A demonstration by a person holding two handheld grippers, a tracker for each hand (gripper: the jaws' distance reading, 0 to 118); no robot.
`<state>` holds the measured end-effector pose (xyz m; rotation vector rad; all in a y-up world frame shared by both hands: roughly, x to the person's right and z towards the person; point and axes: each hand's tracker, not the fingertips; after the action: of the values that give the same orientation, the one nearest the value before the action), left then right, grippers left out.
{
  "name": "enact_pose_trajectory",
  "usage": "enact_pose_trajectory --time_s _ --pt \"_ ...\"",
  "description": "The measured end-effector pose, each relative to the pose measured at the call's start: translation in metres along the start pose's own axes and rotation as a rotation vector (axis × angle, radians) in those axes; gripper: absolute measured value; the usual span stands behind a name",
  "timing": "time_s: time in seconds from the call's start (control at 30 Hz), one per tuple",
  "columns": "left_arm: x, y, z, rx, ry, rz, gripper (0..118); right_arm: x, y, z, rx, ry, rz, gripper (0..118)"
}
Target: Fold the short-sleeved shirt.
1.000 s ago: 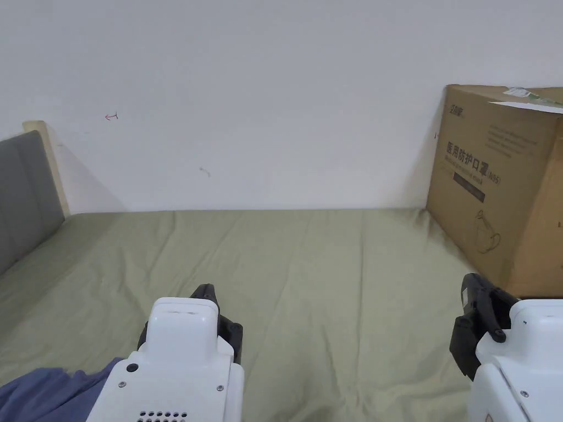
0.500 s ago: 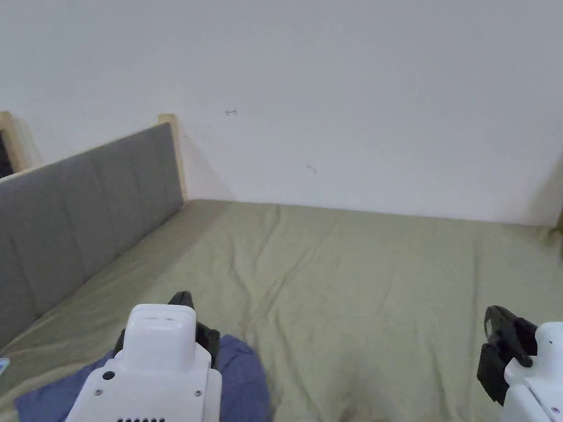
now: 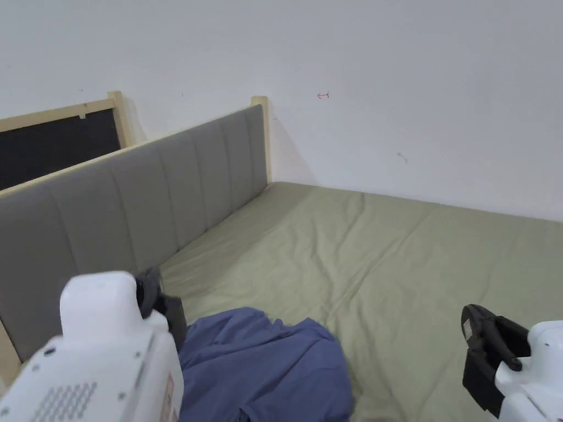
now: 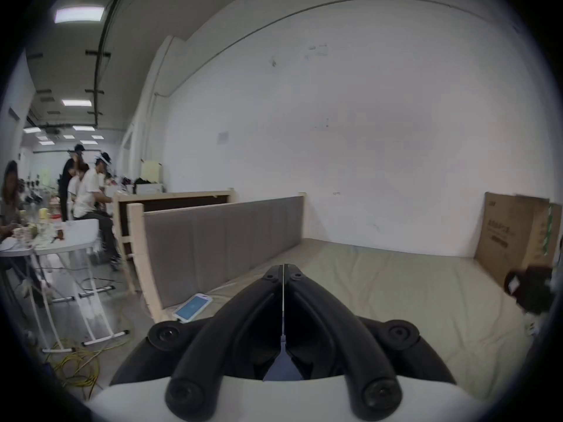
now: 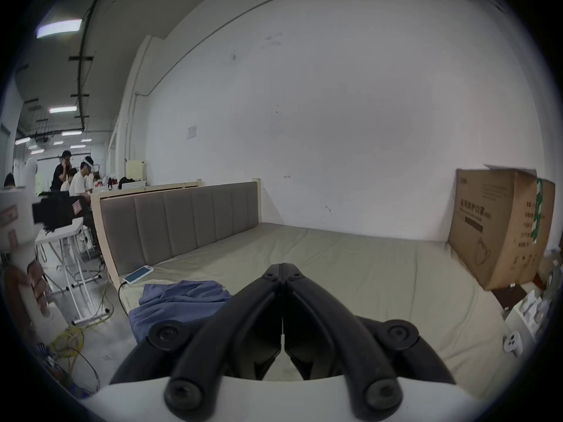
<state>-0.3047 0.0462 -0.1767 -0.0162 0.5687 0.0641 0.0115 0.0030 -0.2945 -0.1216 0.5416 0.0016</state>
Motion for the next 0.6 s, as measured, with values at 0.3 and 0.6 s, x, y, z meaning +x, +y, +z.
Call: enact_pose_trajectory --time_s 0.3,0.6 --pt "0.005 -0.102 -0.214 -1.043 -0.312 0.248 117 0.072 -0.035 -0.015 -0.237 -0.211 -0.132 0" --pt "0.052 -0.252 -0.291 -1.339 -0.267 -0.100 112 0.129 -0.075 -0.005 -0.421 -0.352 -0.270 0"
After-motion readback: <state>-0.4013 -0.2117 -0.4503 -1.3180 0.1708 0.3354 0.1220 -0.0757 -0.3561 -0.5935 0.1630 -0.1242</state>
